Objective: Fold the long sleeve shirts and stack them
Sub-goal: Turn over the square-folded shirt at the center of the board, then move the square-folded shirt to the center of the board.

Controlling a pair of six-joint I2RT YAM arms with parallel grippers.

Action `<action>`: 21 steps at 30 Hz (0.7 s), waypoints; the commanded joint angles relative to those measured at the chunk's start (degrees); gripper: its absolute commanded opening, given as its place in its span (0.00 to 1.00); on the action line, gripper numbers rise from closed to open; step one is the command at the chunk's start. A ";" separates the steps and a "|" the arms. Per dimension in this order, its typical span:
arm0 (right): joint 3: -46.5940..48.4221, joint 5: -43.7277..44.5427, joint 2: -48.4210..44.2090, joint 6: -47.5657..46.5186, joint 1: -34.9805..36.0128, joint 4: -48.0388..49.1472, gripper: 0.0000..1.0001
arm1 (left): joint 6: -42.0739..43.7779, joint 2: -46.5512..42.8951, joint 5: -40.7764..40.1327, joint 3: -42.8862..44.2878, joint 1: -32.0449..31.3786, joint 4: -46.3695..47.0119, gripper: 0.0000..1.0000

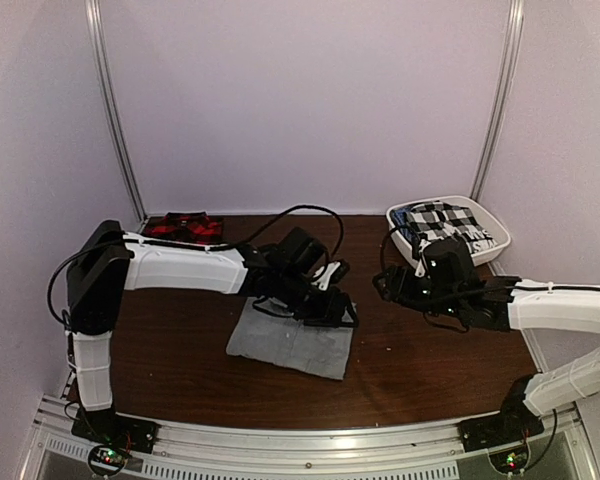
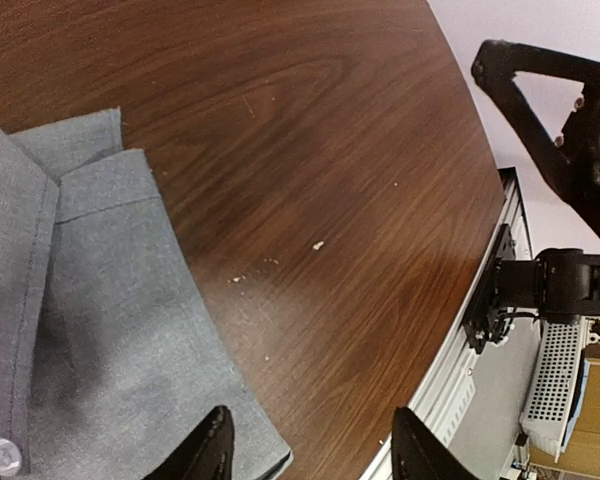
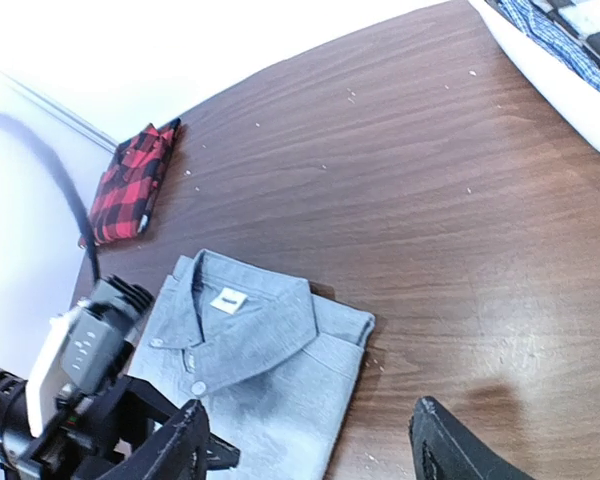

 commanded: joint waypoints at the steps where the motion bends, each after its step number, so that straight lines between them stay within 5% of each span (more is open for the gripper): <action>1: -1.44 0.54 0.48 -2.38 0.21 -4.84 0.72 | 1.06 -2.66 -3.88 3.18 1.60 0.06 0.58; 13: 4.75 -3.33 15.62 -3.38 4.58 -2.22 0.72 | 5.53 -18.26 -8.10 -19.80 16.50 -2.08 0.59; 21: 8.26 -3.28 23.90 -2.79 5.97 -1.86 0.70 | 10.32 -18.83 -8.15 -26.23 23.72 -3.31 0.58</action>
